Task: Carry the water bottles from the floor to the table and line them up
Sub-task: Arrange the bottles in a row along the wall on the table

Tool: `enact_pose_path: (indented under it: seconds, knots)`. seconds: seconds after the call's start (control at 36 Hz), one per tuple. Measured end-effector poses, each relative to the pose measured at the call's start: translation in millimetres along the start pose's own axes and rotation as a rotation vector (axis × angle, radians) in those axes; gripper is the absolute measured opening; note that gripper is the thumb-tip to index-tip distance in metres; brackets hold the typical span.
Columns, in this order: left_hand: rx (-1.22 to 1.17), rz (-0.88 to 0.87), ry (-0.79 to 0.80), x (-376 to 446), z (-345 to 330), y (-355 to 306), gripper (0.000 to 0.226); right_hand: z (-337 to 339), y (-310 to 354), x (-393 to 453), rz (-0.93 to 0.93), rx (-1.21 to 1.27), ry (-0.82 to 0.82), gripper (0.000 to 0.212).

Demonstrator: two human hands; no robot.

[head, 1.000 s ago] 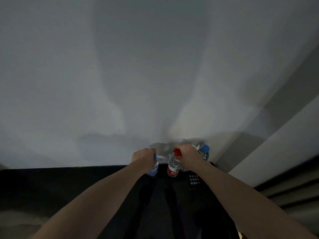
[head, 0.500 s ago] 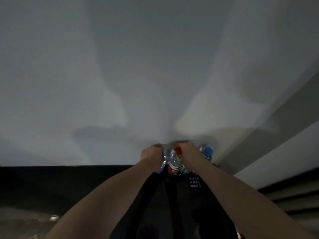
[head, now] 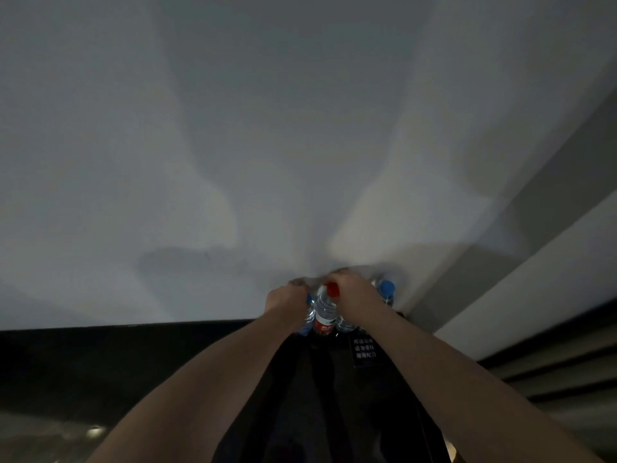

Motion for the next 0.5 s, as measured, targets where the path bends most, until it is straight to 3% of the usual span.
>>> enact_pose_path:
  seconds: [0.19, 0.31, 0.5]
  knots:
    - [-0.046, -0.017, 0.046, -43, 16, 0, 0.059, 2, 9, -34, -0.019, 0.142, -0.139, 0.036]
    - [-0.255, -0.072, 0.032, -106, 24, 8, 0.037, -5, 19, -89, 0.025, 0.325, -0.208, 0.039]
    - [-0.499, -0.083, 0.236, -240, 11, 40, 0.029, -48, 25, -215, -0.147, 0.533, 0.004, 0.04]
Point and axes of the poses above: each hand's wrist, its own x-axis towards the middle knuckle, its own z-axis out of the back of the hand, y = z × x, the point moved 1 cm from there along x, towards the middle knuckle, and after that the axes turned 2 degrees about z, right-handed, at the moved point
